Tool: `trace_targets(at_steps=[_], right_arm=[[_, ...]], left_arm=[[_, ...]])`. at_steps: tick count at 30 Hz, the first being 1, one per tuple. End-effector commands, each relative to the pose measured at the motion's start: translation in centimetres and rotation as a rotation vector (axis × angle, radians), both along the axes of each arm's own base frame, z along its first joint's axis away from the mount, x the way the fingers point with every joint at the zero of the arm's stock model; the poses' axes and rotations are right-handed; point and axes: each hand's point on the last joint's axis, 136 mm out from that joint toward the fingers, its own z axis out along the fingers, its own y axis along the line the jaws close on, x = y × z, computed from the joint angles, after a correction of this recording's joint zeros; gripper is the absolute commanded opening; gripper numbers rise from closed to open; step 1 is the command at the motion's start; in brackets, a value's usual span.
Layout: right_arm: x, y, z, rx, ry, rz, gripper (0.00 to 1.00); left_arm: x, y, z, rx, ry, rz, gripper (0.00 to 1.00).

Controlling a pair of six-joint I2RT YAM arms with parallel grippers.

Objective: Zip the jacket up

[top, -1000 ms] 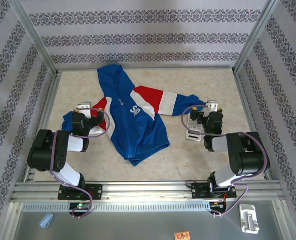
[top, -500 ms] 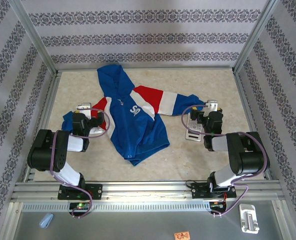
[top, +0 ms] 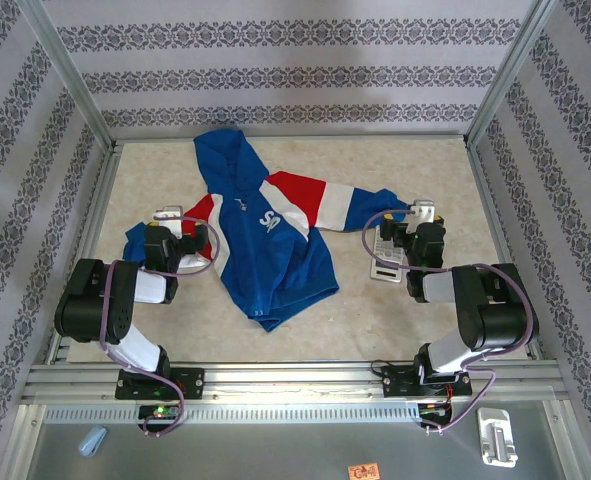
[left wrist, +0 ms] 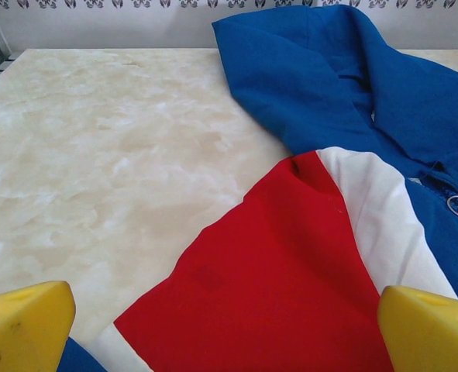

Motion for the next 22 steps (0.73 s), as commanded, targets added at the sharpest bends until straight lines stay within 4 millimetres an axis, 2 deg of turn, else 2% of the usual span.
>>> trace_targets(at_steps=[1, 22], right_arm=[[0.27, -0.34, 0.53, 0.012, -0.017, -0.015, 0.98], [0.34, 0.11, 0.51, 0.004, -0.015, 0.003, 0.98]], left_arm=[[0.35, -0.18, 0.36, 0.001, 0.002, -0.028, 1.00], [0.43, -0.37, 0.32, 0.002, 0.006, -0.040, 1.00]])
